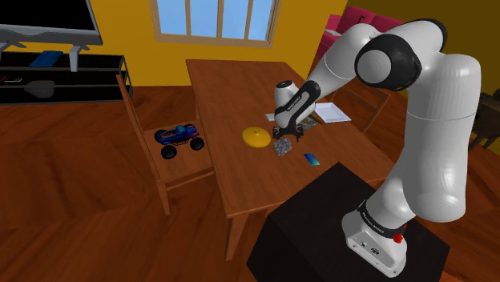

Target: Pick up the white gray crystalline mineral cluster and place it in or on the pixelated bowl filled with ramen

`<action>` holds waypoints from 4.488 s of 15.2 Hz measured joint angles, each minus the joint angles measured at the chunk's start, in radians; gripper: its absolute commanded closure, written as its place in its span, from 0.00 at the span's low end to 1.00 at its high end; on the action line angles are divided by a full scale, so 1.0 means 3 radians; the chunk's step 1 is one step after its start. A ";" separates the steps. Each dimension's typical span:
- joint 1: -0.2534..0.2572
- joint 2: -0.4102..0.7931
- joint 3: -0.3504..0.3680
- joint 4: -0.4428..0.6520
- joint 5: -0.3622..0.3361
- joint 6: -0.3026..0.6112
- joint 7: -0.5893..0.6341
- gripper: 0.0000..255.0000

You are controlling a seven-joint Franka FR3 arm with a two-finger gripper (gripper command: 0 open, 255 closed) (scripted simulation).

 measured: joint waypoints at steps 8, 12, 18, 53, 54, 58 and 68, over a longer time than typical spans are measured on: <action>0.0000 0.0000 -0.0002 0.0001 0.0000 0.0005 0.0002 1.00; 0.0007 -0.0021 -0.0010 -0.0003 -0.0009 -0.0014 0.0002 1.00; 0.0096 -0.0260 -0.0104 -0.0037 -0.0109 -0.0212 0.0031 1.00; -0.0034 -0.0483 0.0038 -0.0558 0.0273 0.0139 -0.0125 1.00; -0.0021 -0.0518 0.0021 -0.0560 0.0251 0.0107 -0.0115 1.00; 0.0038 -0.0707 -0.0063 -0.0575 0.0135 -0.0052 -0.0061 1.00; 0.0151 -0.1196 -0.0208 -0.0559 -0.0167 -0.0512 0.0095 1.00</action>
